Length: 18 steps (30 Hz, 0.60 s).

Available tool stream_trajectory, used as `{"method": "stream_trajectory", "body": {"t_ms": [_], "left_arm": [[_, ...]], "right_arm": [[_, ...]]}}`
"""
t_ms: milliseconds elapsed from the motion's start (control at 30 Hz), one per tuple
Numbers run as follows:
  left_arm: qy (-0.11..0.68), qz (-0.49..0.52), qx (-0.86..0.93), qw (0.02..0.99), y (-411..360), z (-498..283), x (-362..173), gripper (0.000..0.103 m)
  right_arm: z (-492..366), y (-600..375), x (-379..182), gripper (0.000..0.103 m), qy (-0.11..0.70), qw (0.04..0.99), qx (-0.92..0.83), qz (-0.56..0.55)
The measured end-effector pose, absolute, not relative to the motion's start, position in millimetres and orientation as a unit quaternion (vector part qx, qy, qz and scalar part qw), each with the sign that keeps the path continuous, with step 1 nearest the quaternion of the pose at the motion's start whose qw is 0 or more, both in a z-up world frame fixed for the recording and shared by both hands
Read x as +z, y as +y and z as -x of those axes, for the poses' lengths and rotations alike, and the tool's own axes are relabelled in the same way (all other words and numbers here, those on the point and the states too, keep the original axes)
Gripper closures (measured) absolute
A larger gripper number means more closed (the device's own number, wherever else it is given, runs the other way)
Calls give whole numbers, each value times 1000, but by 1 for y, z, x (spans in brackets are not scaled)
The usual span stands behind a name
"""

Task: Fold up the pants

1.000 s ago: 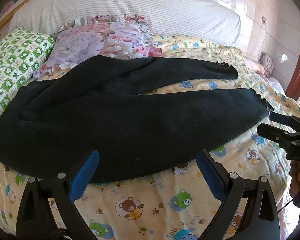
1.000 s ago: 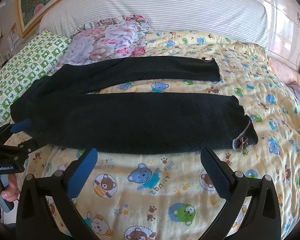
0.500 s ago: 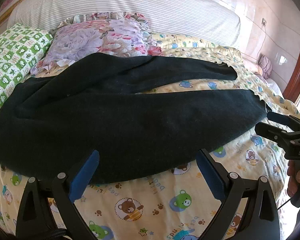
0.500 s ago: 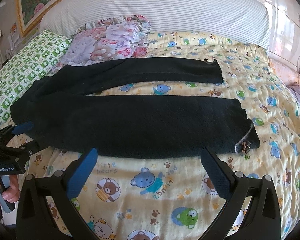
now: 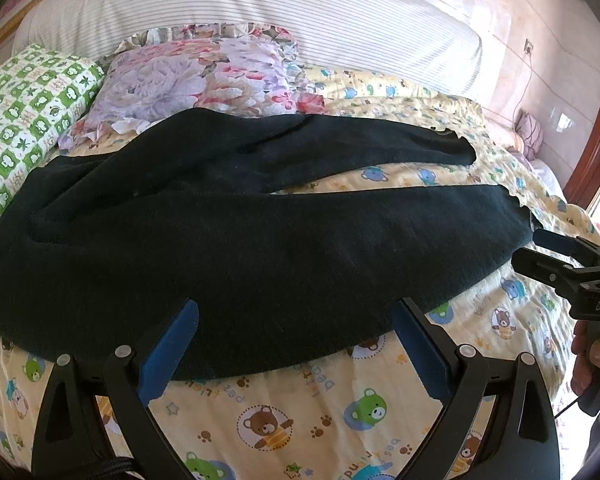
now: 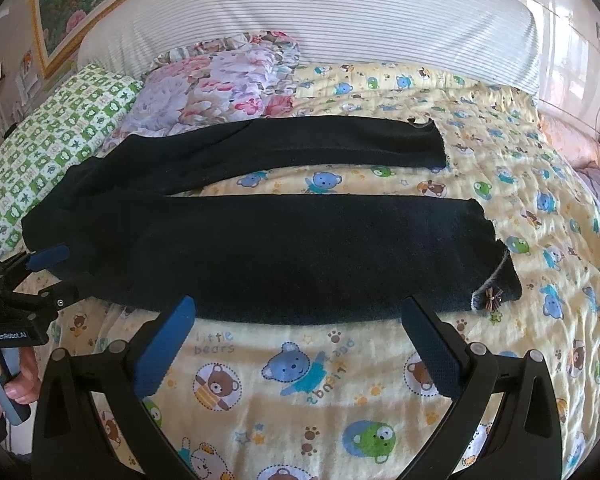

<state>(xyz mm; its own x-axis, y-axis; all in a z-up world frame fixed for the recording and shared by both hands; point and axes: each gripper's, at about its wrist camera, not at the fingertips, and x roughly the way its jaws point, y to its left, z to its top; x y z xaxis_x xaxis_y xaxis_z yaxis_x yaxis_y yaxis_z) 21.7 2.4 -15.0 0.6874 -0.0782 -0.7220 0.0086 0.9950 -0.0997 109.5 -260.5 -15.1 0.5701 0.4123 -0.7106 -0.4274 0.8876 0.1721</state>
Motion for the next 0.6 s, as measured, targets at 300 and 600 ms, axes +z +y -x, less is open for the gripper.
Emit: {"method": "stream_trajectory", "body": {"t_ms": [300, 600], "left_arm": [[398, 47, -28, 916, 5, -28, -13, 5], [401, 47, -36, 914, 6, -40, -10, 5]], "right_arm": [[-113, -265, -13, 0, 402, 884, 239, -3], [-122, -267, -10, 0, 401, 885, 237, -8]]}}
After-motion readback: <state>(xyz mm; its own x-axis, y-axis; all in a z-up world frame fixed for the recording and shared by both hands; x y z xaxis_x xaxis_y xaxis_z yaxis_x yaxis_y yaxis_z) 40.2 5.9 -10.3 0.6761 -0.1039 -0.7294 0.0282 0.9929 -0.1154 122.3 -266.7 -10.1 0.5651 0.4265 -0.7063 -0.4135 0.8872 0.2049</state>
